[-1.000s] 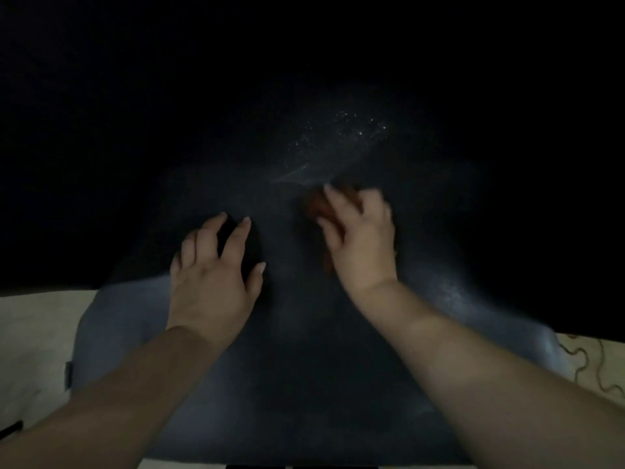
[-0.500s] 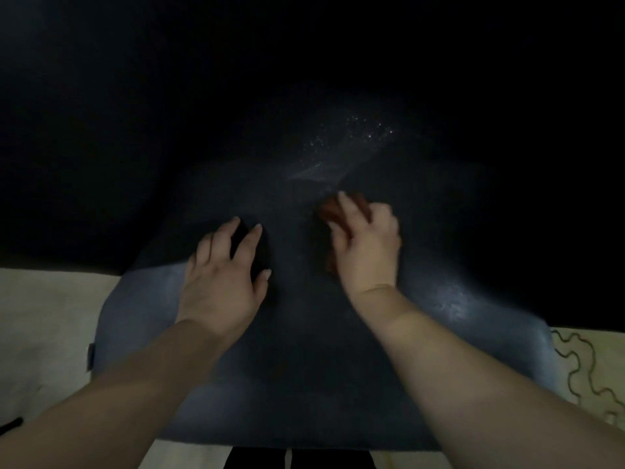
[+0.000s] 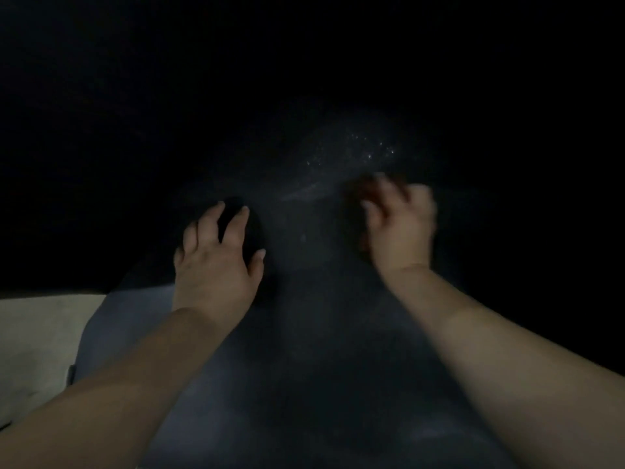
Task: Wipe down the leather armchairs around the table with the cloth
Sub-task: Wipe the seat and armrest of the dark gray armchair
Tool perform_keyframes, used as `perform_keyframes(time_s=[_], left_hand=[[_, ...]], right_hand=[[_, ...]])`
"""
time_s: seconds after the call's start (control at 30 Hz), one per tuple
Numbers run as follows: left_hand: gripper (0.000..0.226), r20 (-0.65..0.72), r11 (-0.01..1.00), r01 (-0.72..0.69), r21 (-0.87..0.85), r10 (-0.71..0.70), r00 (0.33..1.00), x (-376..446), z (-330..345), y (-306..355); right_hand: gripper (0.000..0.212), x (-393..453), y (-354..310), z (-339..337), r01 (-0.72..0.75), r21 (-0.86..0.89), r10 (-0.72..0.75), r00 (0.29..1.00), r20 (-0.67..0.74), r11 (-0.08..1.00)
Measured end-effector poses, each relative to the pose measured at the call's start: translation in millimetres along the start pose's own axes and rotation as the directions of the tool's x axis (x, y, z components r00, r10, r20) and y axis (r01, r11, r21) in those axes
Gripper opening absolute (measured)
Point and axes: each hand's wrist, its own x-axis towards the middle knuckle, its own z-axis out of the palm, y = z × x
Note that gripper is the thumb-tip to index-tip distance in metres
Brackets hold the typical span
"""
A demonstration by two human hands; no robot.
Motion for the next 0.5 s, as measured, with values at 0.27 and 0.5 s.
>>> perform_keyframes(time_s=[0.27,0.5], left_hand=[[0.066,0.012,0.998,0.066,0.002,-0.066,0.998,22,7,19],[0.066,0.006,0.997,0.08,-0.013,-0.08,0.997,20,5,24]], right_hand=[[0.04,92,2,11,-0.144,0.109,0.154,0.985,-0.083,0.984],[0.048,40,8,-2,0.275,0.044,-0.279,0.946,0.167,0.96]])
